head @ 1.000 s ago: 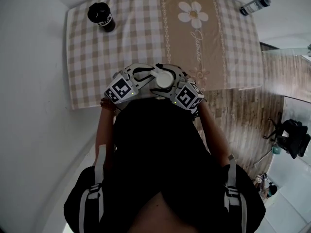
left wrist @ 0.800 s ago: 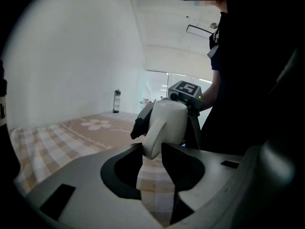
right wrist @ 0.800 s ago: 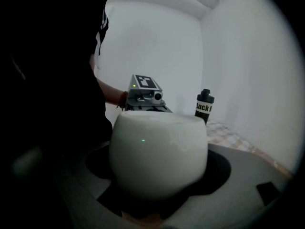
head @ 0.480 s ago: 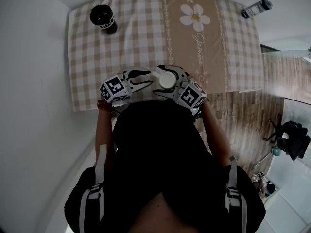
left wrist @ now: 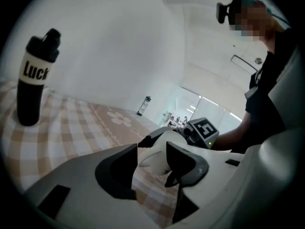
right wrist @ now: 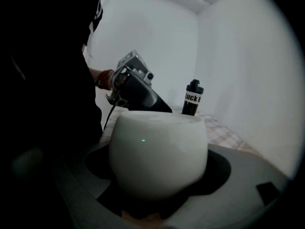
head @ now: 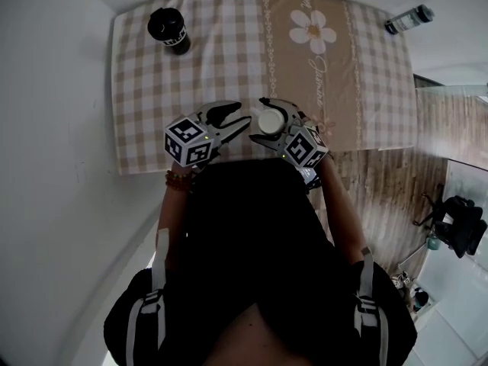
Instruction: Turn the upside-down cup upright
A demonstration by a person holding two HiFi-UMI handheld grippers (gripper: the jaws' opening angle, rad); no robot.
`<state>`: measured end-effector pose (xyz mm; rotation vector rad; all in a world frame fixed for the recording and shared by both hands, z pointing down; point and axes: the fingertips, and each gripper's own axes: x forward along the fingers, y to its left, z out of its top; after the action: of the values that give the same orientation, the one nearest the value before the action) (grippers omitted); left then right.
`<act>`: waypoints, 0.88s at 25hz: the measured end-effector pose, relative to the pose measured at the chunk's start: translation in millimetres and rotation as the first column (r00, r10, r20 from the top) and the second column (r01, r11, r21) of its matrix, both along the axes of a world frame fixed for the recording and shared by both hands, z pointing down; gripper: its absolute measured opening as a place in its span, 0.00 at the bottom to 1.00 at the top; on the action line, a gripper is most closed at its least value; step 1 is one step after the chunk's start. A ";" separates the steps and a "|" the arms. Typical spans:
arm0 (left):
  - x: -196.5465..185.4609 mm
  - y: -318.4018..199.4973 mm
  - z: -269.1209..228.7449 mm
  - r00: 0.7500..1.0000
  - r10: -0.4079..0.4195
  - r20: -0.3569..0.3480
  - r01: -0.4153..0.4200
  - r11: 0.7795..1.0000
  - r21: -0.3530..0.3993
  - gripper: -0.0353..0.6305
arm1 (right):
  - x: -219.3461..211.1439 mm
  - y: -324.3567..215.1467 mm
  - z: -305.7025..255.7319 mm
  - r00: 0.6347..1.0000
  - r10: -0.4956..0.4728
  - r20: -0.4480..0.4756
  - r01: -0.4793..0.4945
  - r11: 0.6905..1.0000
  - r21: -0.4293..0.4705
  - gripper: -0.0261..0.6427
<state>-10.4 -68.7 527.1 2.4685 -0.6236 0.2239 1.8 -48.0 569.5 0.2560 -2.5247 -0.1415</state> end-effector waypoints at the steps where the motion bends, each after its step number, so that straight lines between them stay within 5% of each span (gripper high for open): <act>1: 7.2 2.9 -1.7 0.999 0.027 0.044 -0.028 0.999 0.038 0.36 | 0.8 -2.8 2.6 1.000 0.008 -0.014 -0.008 1.000 0.011 0.65; 4: 24.1 7.5 -9.3 0.991 0.078 0.110 -0.100 0.972 0.214 0.33 | 2.0 -12.3 3.9 0.999 0.050 0.011 -0.050 0.999 0.003 0.65; 5: 26.6 9.4 -12.2 0.990 0.094 0.109 -0.120 0.956 0.266 0.40 | 2.9 -14.4 3.7 0.997 0.066 0.029 -0.066 0.998 -0.016 0.66; 7: 27.5 14.7 -15.5 0.986 0.130 0.100 -0.155 0.937 0.312 0.40 | 3.6 -16.9 4.0 0.996 0.082 0.038 -0.081 0.996 -0.027 0.66; 18: 11.2 5.1 0.5 0.990 0.122 0.076 -0.138 0.954 0.266 0.42 | -1.7 -16.9 -2.3 0.999 0.041 -0.013 -0.041 0.997 0.059 0.66; 22: -5.4 -11.4 18.5 0.982 0.052 0.183 -0.108 0.943 0.313 0.39 | -2.8 -12.6 -9.6 1.000 0.007 -0.030 -0.005 0.995 0.097 0.66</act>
<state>-15.8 -80.0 545.6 2.8152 -0.6774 0.3999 -1.0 -60.6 559.9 0.2978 -2.4904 -0.2638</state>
